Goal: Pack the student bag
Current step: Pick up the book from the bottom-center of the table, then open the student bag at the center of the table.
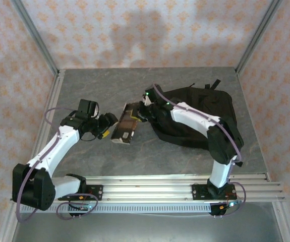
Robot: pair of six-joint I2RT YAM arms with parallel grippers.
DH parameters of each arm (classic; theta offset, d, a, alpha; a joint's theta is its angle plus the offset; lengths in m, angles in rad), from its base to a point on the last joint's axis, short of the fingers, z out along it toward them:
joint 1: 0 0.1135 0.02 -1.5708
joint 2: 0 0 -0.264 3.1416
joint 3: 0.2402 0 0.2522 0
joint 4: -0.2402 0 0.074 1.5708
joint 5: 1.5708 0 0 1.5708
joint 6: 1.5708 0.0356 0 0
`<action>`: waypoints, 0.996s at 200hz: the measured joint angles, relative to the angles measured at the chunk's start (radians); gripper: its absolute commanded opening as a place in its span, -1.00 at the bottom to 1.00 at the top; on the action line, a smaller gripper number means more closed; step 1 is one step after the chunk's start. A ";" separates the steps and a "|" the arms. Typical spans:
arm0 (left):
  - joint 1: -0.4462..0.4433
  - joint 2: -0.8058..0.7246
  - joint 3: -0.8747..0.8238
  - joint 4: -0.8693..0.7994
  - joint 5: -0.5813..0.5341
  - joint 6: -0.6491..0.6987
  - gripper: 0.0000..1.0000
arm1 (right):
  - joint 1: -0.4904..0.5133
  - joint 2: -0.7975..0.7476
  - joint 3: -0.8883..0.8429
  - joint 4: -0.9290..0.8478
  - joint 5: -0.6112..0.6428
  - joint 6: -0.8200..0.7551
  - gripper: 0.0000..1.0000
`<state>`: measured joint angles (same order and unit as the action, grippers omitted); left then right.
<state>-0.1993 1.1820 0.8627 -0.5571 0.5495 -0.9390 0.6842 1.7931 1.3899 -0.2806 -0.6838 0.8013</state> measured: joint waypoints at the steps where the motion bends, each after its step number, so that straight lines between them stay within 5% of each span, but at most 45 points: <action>1: -0.002 -0.002 0.001 0.002 0.000 -0.003 0.60 | 0.000 -0.002 0.002 0.000 0.003 0.002 -1.00; 39: -0.051 -0.097 0.093 0.020 -0.018 -0.206 0.92 | 0.007 -0.121 0.019 0.076 0.125 0.133 -1.00; 132: -0.076 -0.154 0.291 -0.010 -0.089 -0.400 0.91 | 0.007 -0.288 -0.037 0.395 0.367 0.443 -1.00; 164: -0.104 -0.085 0.402 0.037 -0.102 -0.397 0.79 | 0.012 -0.298 -0.077 0.496 0.388 0.526 -1.00; 199: -0.108 -0.084 0.414 0.117 -0.148 -0.397 0.37 | 0.020 -0.340 -0.150 0.565 0.411 0.594 -1.00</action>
<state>-0.3077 1.0977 1.2770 -0.4397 0.4011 -1.3365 0.7044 1.4532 1.2396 0.2848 -0.2729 1.3952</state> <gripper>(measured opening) 0.747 0.126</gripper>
